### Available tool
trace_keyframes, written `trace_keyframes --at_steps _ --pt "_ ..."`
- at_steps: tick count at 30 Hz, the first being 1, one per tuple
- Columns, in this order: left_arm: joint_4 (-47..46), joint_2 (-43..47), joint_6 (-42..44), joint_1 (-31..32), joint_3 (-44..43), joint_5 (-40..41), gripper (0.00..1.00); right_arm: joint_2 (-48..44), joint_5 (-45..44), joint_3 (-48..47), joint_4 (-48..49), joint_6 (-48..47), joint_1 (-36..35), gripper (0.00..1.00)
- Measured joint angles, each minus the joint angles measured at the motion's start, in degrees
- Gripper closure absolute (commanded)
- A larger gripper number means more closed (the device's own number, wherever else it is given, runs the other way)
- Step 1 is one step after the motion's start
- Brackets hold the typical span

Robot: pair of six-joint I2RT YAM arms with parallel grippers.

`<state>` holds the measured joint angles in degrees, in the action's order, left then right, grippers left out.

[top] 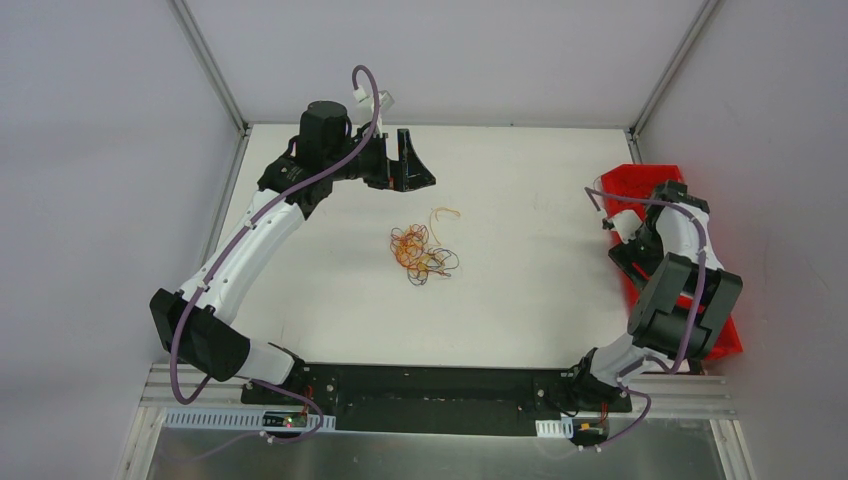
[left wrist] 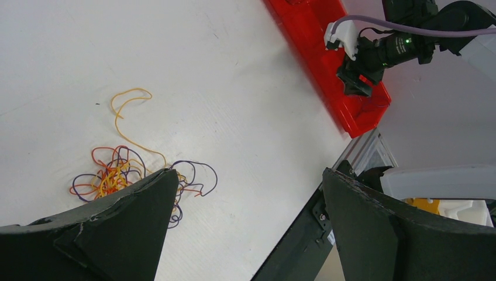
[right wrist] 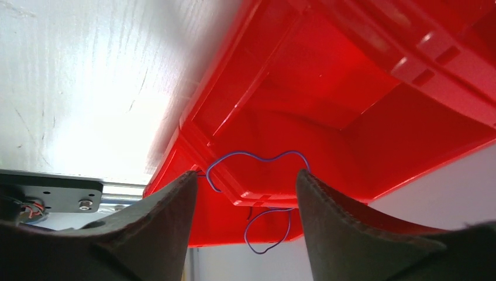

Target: Untangle the cables

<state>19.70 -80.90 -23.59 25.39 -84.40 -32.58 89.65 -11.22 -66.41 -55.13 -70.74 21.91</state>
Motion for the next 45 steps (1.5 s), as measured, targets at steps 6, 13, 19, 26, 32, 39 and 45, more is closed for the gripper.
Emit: trace_keyframes --at_steps 6,13,19,26,32,39,45 --pt "0.0 0.0 0.0 0.0 0.0 0.0 0.01 1.2 -0.5 0.0 0.3 -0.3 -1.2 0.23" --pt "0.0 0.0 0.0 0.0 0.0 0.0 0.01 1.2 -3.4 2.9 3.4 -1.6 -1.4 0.28" --pt "0.0 0.0 0.0 0.0 0.0 0.0 0.01 1.2 -6.1 4.5 6.0 -3.3 -1.4 0.39" --pt "0.0 0.0 0.0 -0.4 0.5 0.0 0.01 0.9 -5.9 4.3 5.3 -3.5 -1.4 0.54" --pt "0.2 0.0 0.0 -0.4 0.9 0.0 0.01 0.7 -5.6 3.1 3.2 -3.7 -1.4 0.79" --pt "0.2 0.0 0.0 -0.7 0.9 0.0 0.01 0.3 -6.0 1.3 2.9 -4.8 -1.1 1.00" --pt "0.2 0.0 0.0 -0.8 0.9 0.0 0.01 0.1 -6.0 1.1 2.3 -5.2 -0.9 1.00"
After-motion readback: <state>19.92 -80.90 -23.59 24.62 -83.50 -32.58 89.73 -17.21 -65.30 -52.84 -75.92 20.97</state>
